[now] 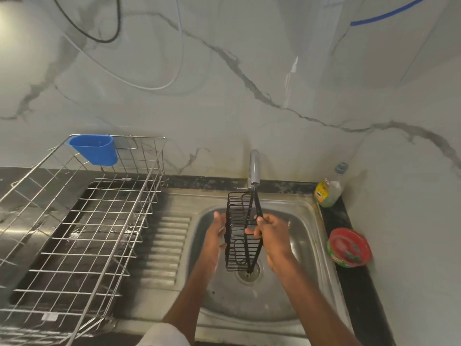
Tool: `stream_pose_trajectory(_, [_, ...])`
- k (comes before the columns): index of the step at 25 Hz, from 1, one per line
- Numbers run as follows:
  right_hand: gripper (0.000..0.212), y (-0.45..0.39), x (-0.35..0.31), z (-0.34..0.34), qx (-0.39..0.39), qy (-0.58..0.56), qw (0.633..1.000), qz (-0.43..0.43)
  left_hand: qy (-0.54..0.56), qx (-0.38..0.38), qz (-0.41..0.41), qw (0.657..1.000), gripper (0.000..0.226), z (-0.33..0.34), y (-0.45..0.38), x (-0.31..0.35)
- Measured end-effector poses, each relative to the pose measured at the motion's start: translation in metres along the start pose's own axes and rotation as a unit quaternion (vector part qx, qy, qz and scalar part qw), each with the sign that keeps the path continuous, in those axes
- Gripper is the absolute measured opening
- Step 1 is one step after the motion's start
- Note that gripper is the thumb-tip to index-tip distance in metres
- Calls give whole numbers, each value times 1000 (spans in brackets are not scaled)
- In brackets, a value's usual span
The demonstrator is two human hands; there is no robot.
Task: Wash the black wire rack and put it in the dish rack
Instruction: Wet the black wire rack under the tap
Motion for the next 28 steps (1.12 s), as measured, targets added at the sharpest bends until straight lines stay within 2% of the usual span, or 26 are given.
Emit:
stream_pose_trajectory(6, [16, -1, 12, -33, 84, -72, 993, 37, -102, -40, 5, 994, 53, 6, 14, 8])
stream_pose_trajectory(9, [17, -6, 7, -41, 90, -77, 992, 42, -156, -44, 19, 987, 49, 20, 10, 8])
stream_pose_trajectory(13, [14, -4, 4, -24, 46, -80, 994, 60, -237, -46, 71, 968, 76, 22, 1, 4])
stream_pose_trajectory(18, [10, -13, 15, -22, 87, -163, 977, 109, -281, -32, 112, 952, 82, 27, -3, 16])
stream_pose_trajectory(21, [11, -15, 15, -11, 86, -241, 957, 137, -314, -42, 157, 935, 100, 45, -1, 18])
stream_pose_trajectory(23, [12, -14, 8, -4, 64, -261, 954, 133, -315, -19, 169, 934, 102, 53, 4, 19])
stream_pose_trajectory(25, [17, -11, -4, 0, 6, -246, 963, 111, -314, 30, 172, 933, 92, 49, 9, 20])
stream_pose_trajectory(27, [19, -9, -10, -2, -46, -154, 983, 88, -281, 63, 167, 943, 88, 32, 7, 18])
stream_pose_trajectory(28, [18, -12, -10, -11, -35, -85, 994, 66, -254, 78, 161, 951, 83, 20, 5, 18])
Point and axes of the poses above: each hand's wrist, its own y-axis away from the middle knuckle, its own z-axis out of the palm, x = y × z, the point moved 9 cm from there along -y, towards the middle knuckle, and after that the axes turned 14 degrees about -z, right-handed, at the moved point
